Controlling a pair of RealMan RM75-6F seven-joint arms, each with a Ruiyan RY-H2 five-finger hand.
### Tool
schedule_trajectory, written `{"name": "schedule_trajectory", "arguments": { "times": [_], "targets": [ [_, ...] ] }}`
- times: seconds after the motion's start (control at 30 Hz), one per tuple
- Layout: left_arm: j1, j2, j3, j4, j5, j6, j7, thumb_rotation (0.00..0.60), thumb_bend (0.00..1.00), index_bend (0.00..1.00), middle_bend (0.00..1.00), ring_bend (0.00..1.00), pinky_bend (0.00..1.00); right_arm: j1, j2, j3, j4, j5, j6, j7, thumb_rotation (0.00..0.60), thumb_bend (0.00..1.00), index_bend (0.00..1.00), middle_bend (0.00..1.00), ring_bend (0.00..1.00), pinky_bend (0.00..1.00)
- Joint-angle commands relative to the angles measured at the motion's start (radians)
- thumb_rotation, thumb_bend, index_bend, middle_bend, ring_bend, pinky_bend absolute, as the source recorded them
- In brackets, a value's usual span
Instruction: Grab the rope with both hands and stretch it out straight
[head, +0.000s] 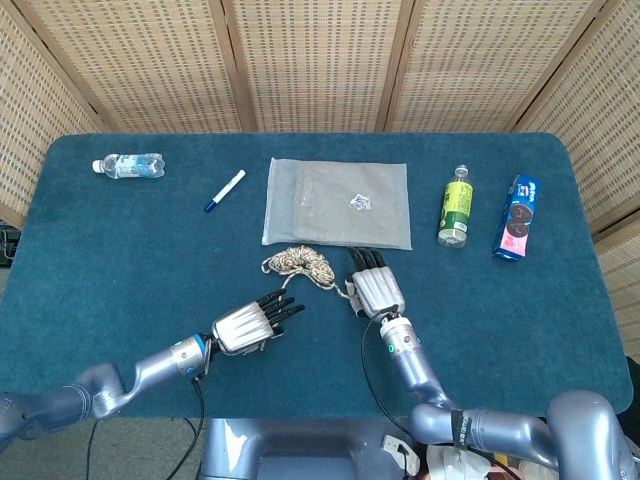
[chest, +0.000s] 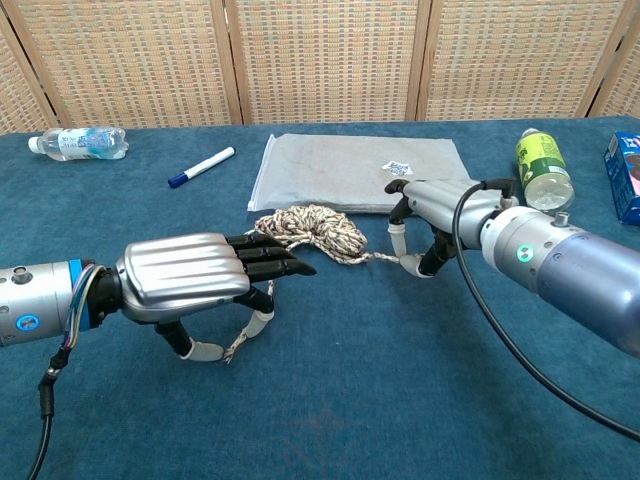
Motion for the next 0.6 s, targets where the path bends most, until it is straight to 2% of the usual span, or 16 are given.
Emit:
{"name": "schedule_trajectory", "arguments": {
  "times": [0.03,0.27,0.6],
  "targets": [
    [-0.005,-0.004,0.007,-0.003,-0.004,-0.009,0.009,0.6,0.28,0.49,0.0,0.0,0.0,0.0,0.0,0.001,-0.001,0.001,0.0,-0.001,0.6,0.45,0.73,0.02,0.0,0.0],
    [-0.015,-0.003,0.016,-0.017,-0.019,-0.024,0.021,0.6,0.36,0.5,0.0,0.0,0.0,-0.001,0.005,0.004,-0.005,0.004,0.0,-0.004,0.6,0.45,0.73,0.02,0.0,0.0],
    [-0.02,0.001,0.031,-0.032,-0.031,-0.028,0.033,0.6,0.45,0.59,0.0,0.0,0.0,-0.002,0.011,0.005,-0.01,0.006,0.0,-0.006,0.6,0.45,0.73,0.02,0.0,0.0]
  ]
}}
